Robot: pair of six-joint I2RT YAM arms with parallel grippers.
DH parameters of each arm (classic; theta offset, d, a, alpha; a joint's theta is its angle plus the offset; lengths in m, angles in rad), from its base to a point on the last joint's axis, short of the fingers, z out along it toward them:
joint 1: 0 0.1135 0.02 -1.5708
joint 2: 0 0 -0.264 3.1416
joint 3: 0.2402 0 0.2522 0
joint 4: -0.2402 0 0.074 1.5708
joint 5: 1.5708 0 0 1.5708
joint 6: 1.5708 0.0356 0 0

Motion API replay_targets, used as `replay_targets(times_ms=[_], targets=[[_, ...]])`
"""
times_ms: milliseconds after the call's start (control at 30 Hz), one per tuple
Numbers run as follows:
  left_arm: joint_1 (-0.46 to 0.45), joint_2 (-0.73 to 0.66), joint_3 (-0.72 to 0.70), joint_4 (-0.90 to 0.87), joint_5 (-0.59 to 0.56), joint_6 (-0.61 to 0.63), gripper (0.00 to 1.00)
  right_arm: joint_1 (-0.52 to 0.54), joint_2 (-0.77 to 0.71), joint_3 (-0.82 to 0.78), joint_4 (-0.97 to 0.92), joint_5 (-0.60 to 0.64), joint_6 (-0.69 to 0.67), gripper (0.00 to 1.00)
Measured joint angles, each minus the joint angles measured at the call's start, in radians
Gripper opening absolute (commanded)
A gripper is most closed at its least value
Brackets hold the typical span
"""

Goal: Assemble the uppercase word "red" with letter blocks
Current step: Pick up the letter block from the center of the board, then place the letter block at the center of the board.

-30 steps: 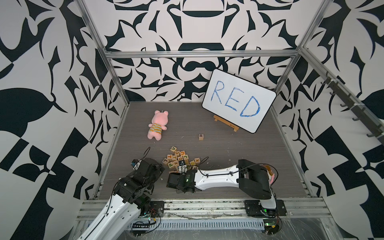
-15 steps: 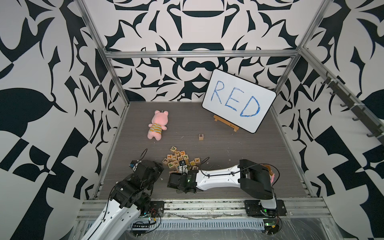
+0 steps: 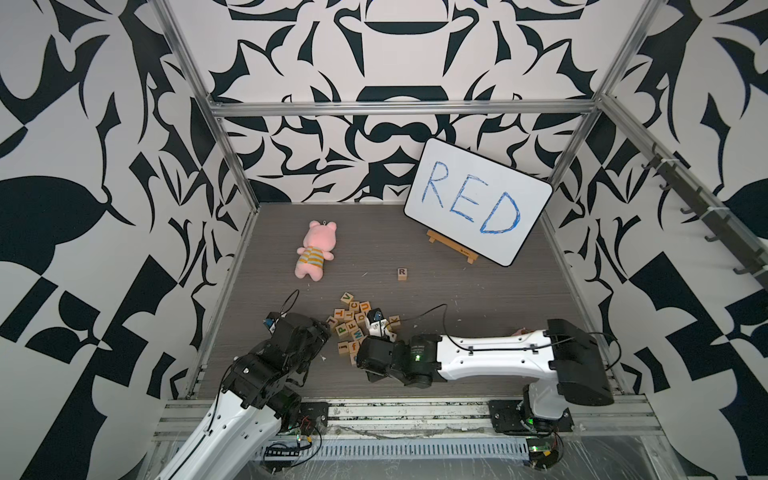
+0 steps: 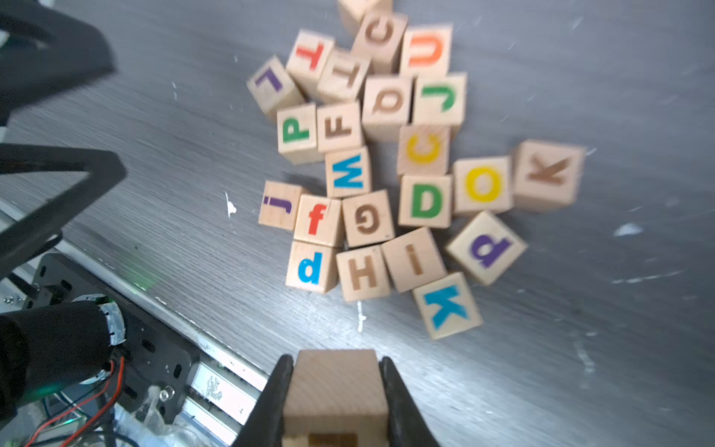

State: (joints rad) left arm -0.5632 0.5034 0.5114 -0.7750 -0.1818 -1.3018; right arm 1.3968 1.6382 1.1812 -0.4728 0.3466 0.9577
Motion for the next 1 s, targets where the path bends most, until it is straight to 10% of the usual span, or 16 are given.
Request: replay_targets(times_ms=[667, 1000], targets=[[-0.032, 0.433, 0.121, 0.338, 0.119, 0.116, 0.76, -0.422, -0.234, -0.282, -0.051, 0.006, -0.304, 0.06], [-0.041, 0.419, 0.150, 0.337, 0.113, 0.129, 0.77, -0.448, -0.188, -0.285, 0.007, -0.028, -0.406, 0.06]])
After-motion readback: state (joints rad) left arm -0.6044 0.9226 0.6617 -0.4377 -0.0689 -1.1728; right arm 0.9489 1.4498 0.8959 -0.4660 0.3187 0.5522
